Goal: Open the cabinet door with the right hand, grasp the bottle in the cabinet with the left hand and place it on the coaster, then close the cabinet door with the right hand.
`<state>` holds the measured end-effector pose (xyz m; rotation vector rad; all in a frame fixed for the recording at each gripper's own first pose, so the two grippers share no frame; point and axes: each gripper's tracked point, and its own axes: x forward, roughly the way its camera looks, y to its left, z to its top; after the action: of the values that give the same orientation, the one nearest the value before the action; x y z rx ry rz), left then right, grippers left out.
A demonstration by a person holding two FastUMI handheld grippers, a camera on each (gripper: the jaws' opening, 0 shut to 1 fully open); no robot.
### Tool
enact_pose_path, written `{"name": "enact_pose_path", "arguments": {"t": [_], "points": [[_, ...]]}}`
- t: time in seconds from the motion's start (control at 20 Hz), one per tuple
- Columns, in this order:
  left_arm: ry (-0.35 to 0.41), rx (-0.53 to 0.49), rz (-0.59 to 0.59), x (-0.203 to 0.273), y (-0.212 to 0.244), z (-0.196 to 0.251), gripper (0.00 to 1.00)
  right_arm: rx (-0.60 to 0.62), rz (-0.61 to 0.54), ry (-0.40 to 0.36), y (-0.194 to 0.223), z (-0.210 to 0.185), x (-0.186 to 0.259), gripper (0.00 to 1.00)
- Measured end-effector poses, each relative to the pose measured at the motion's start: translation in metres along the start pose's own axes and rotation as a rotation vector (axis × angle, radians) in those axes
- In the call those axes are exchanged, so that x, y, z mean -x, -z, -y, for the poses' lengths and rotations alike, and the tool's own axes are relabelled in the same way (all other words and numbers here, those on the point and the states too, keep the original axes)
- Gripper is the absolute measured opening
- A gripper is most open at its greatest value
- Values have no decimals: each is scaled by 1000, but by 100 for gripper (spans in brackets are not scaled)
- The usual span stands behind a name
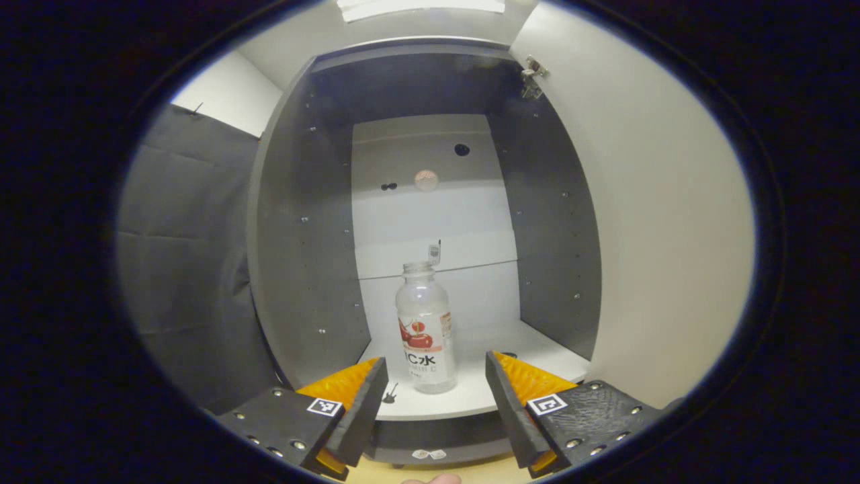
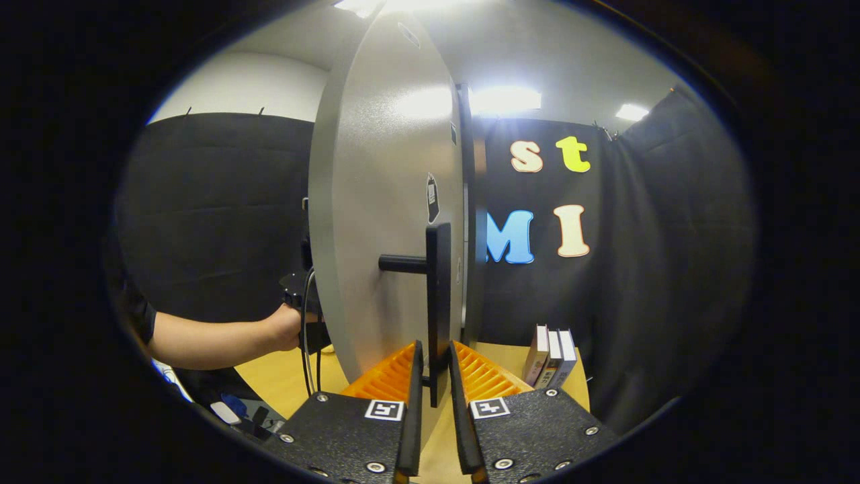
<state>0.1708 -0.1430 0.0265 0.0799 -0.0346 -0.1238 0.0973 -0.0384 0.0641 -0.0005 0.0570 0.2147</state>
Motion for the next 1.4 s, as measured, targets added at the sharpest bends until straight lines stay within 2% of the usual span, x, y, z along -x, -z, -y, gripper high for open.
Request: {"name": "enact_pose_path", "arguments": {"t": [0.2,0.25,0.3,0.35,0.4,0.55,0.75,0.8,0.85,0.9,0.95,1.05,1.1,1.15,1.25,1.3,1.35,1.4], "points": [[-3,-25,6,-31,9,-3,84,45,28,166,3,30,3,54],[-12,-31,6,-39,13,-6,84,46,44,195,2,35,7,68],[-10,-30,5,-46,17,-4,84,36,56,204,3,38,7,74],[-9,-30,4,-52,20,-4,84,17,56,209,5,38,7,88],[-16,-27,3,-57,22,-8,84,-4,56,219,8,37,8,92],[-27,-19,-21,-72,34,-18,84,-25,58,225,9,35,8,94],[15,31,-42,-85,45,-10,84,-44,63,225,10,36,9,93],[15,24,-38,-91,45,-11,89,-51,65,231,11,37,10,93],[21,13,-32,-97,43,-10,84,-59,68,236,11,37,11,93],[24,-2,-26,-101,41,-6,84,-64,70,245,11,37,10,93],[21,-23,-24,-103,40,-6,89,-67,71,252,11,39,10,93],[10,-38,-19,-101,39,-8,73,-70,73,257,12,39,10,93],[8,-33,-21,-100,41,-7,79,-74,71,257,13,39,9,93],[12,-18,-18,-98,39,-7,73,-76,70,263,12,39,11,93],[21,6,-4,-91,35,-8,73,-68,74,266,12,39,11,93],[25,10,1,-82,33,-7,76,-50,83,262,10,39,11,93],[36,18,7,-72,30,-5,70,-24,97,259,8,40,11,92],[43,22,18,-63,26,-6,70,-6,105,257,8,40,12,93]]}}
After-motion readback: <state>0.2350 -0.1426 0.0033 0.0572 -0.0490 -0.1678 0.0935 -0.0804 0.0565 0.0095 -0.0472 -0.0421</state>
